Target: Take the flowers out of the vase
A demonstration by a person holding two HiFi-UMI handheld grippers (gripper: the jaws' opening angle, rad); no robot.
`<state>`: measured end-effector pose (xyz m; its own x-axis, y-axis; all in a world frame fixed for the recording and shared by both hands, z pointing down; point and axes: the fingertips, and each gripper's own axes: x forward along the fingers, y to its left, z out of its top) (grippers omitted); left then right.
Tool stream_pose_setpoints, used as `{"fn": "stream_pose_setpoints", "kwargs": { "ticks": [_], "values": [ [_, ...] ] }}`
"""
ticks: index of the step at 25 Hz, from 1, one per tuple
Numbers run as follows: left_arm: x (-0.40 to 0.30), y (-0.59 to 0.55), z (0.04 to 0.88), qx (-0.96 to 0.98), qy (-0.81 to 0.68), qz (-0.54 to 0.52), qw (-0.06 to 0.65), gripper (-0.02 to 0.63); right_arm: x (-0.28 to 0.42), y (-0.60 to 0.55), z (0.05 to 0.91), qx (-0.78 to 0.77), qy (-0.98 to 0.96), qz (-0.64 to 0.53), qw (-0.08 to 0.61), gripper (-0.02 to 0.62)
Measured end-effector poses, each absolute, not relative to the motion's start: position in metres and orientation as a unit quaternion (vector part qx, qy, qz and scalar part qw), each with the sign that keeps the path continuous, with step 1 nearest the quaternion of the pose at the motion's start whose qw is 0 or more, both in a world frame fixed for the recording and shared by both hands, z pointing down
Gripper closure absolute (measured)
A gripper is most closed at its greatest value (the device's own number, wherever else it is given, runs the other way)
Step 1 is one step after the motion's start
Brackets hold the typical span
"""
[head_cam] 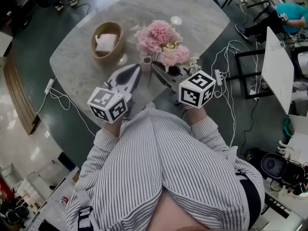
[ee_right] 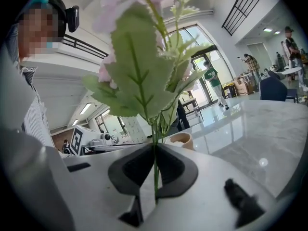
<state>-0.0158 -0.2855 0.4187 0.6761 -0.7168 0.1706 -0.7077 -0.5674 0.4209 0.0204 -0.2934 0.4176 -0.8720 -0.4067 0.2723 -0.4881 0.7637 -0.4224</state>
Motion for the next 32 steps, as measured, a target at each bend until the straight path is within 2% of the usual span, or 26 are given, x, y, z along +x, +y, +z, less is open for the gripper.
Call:
{"fn": "stream_pose_setpoints", "kwargs": {
  "ticks": [32],
  "values": [
    [-0.016, -0.291, 0.428, 0.886, -0.394, -0.004, 0.244, 0.594, 0.023, -0.305, 0.427, 0.249, -0.934, 0.234, 0.103, 0.572]
  ]
}}
